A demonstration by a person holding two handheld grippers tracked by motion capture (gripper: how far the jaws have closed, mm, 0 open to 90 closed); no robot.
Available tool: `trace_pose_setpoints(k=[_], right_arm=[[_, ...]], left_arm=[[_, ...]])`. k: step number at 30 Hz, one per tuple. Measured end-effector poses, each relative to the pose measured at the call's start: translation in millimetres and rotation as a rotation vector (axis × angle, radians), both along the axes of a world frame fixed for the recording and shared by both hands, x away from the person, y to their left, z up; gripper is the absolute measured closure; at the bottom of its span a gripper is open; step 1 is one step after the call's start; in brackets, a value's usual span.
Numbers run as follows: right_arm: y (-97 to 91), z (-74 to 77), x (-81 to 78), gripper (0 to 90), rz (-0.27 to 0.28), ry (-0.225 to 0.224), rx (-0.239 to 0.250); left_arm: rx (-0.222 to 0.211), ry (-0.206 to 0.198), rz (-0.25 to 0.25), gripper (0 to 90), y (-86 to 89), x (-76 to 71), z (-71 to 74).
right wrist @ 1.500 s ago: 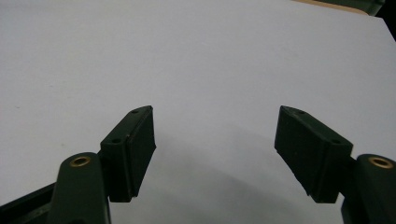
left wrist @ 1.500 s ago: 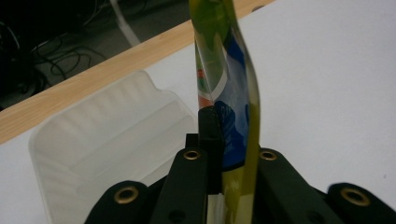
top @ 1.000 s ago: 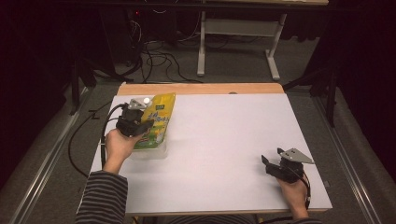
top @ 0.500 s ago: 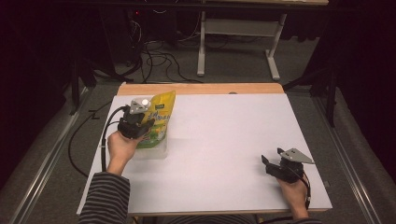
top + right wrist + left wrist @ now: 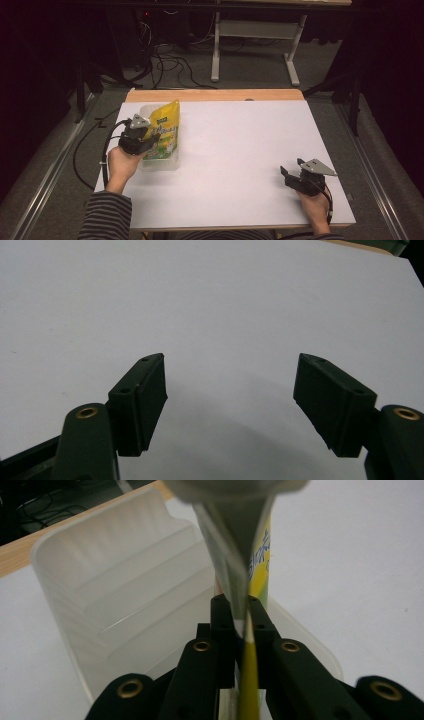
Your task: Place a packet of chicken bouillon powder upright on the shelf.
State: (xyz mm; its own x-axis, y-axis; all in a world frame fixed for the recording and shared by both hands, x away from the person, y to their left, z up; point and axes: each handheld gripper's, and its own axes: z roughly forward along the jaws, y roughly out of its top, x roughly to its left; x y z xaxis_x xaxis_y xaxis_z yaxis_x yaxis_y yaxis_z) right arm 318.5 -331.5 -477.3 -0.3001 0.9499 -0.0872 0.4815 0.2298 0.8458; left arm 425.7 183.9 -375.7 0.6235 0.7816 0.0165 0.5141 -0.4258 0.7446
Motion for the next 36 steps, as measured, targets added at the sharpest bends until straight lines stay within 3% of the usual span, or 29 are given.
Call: trace_pose_setpoints(k=[8,13,22,28,32,36], right_arm=[[0.3,0.0,0.1,29.9,-0.002,0.005,-0.002],[0.2,0.0,0.0,29.8,-0.001,0.003,-0.002],[0.8,-0.1,-0.2,29.8,-0.002,0.005,-0.003],[0.8,-0.1,-0.2,29.8,-0.002,0.005,-0.003],[0.9,-0.2,0.2,29.9,0.001,0.008,-0.007],[0.6,-0.4,1.0,29.9,0.007,0.004,-0.016]], left_arm=[[0.053,-0.012,-0.002,87.5,4.4,0.2,1.7],[0.036,-0.018,0.012,88.3,7.1,2.7,-1.6],[0.033,-0.033,0.010,81.2,11.0,-10.0,0.5],[0.021,0.004,-0.015,87.5,12.5,-11.7,-1.0],[0.115,-0.062,-0.032,89.9,5.4,-12.9,0.0],[0.168,-0.126,-0.033,90.0,-0.2,-9.0,-2.4]])
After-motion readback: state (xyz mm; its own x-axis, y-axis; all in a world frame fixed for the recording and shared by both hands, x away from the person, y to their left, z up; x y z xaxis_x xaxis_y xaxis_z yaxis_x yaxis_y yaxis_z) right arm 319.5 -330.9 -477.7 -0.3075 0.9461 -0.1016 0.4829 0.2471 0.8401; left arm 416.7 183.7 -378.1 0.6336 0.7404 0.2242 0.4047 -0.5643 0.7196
